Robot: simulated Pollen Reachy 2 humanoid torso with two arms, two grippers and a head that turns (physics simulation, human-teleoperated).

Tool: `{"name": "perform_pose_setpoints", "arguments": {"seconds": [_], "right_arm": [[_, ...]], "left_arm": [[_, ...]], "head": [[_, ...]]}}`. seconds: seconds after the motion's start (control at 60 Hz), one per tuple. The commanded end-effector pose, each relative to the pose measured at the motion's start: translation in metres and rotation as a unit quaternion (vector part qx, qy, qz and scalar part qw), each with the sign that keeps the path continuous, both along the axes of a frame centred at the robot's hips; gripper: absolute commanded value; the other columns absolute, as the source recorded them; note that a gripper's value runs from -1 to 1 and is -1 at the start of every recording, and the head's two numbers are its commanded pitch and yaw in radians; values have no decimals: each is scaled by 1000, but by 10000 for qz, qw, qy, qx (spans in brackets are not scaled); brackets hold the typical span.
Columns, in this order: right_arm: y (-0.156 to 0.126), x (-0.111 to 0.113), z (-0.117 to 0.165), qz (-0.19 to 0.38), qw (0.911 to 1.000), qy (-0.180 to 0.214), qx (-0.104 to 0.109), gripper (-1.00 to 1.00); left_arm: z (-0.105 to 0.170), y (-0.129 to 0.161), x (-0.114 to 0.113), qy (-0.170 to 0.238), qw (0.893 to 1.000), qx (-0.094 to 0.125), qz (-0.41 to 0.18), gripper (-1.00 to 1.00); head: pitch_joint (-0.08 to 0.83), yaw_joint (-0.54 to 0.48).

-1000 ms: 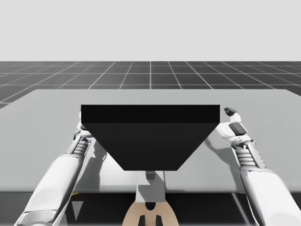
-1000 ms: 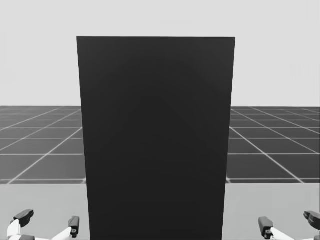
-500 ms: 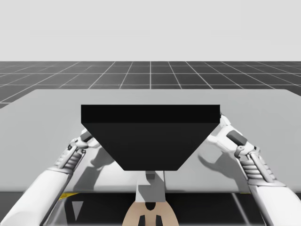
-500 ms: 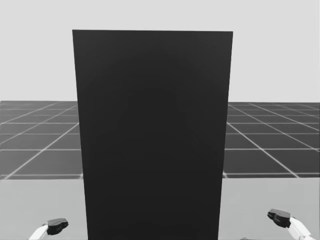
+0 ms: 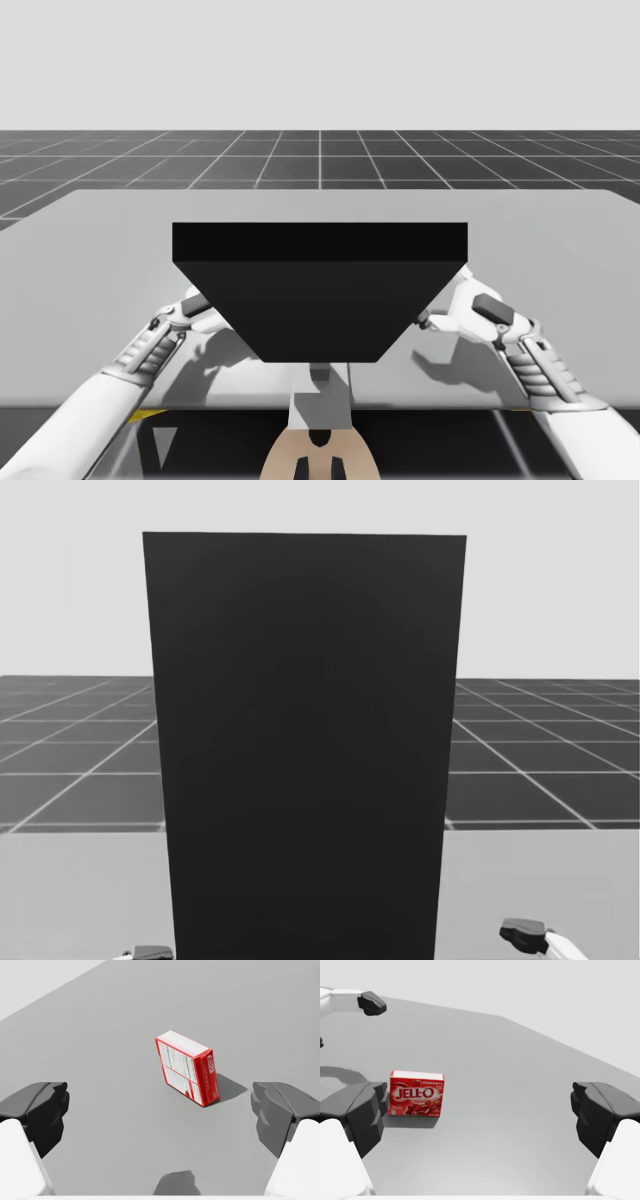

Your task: Reach around the screen and pick up the object behind it.

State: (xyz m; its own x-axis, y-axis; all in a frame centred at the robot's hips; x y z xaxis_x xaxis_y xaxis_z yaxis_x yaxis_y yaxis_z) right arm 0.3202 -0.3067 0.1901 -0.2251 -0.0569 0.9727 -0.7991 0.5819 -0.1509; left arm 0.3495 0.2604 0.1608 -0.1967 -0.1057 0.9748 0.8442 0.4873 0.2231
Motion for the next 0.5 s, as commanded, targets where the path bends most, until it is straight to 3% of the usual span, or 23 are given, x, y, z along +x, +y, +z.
{"name": "perform_pose_setpoints", "arguments": {"seconds": [0.017, 0.15, 0.5], "right_arm": [[3, 2, -4, 116, 9999, -12, -43, -1000], [5, 1, -5, 160, 9998, -62, -69, -1000], [9, -2, -6, 265, 9994, -155, -142, -1000]], "left_arm": [[1, -10, 6, 91, 9997, 77, -203, -1000], [3, -19, 22, 349, 9986, -22, -405, -1000], [-12, -47, 64, 636, 9968, 167, -451, -1000]], "head": [[70, -25], [70, -22], [86, -21]]}}
